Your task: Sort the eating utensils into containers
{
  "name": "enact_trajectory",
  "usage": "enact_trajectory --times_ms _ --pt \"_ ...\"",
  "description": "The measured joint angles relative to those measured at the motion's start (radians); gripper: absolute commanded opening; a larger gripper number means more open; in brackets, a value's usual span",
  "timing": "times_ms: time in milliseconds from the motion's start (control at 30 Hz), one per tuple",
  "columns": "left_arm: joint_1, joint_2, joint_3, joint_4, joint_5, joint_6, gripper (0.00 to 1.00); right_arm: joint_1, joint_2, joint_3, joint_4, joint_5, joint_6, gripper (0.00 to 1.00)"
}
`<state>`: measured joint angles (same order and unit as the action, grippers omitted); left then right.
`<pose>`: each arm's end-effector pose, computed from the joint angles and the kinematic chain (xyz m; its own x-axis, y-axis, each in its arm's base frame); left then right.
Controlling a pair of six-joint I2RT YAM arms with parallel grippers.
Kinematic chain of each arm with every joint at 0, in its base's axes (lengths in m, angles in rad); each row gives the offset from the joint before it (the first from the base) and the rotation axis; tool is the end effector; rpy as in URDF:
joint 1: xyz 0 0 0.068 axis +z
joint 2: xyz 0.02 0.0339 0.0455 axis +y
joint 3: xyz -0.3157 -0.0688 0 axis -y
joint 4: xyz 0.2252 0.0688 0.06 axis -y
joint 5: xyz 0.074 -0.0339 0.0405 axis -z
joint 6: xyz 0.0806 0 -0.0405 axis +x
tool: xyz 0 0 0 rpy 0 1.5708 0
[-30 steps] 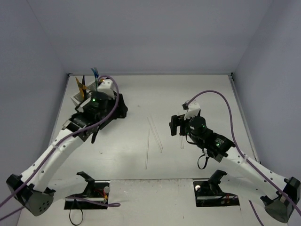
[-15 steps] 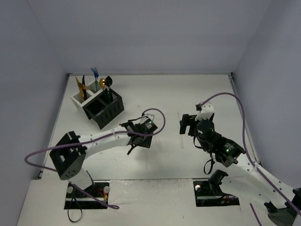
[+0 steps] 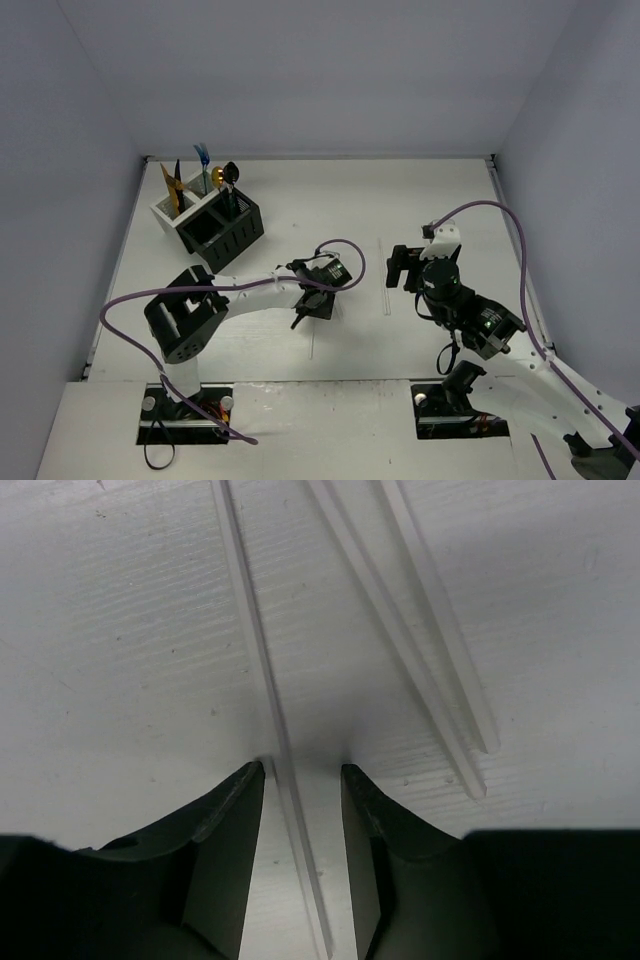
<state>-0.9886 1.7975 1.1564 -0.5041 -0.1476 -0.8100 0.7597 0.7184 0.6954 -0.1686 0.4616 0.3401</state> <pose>0.2138 -0.3032 0.1945 -0.9195 0.0939 -0.3817 0.1839 0.9610 -0.2067 0.1352 0.0789 0.3483 -0.2301 0.1934 -0.9538 -0.2364 0.9396 0.2475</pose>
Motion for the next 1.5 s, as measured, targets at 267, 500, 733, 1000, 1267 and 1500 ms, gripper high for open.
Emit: enact_trajectory --times_ms 267,500,733,1000,1267,1500 --pt "0.000 0.001 -0.001 0.004 0.000 -0.023 0.00 0.000 -0.017 -0.003 -0.009 0.010 0.000 0.79" --pt "0.000 -0.052 -0.032 -0.006 -0.043 -0.026 0.00 0.000 -0.017 -0.013 -0.011 0.011 0.000 0.79" --pt "0.009 -0.417 -0.052 0.019 -0.234 0.070 0.00 0.000 -0.017 -0.014 -0.012 0.011 0.000 0.79" --pt "0.324 -0.822 -0.203 0.364 -0.381 0.348 0.00 -0.001 0.002 -0.014 -0.013 -0.005 -0.001 0.79" --pt "0.758 -0.682 -0.231 0.637 -0.207 0.460 0.00 -0.001 0.005 -0.014 -0.014 -0.043 -0.007 0.79" --pt "0.868 -0.496 -0.247 0.808 -0.111 0.515 0.00 -0.001 0.000 -0.014 -0.014 -0.073 -0.018 0.79"
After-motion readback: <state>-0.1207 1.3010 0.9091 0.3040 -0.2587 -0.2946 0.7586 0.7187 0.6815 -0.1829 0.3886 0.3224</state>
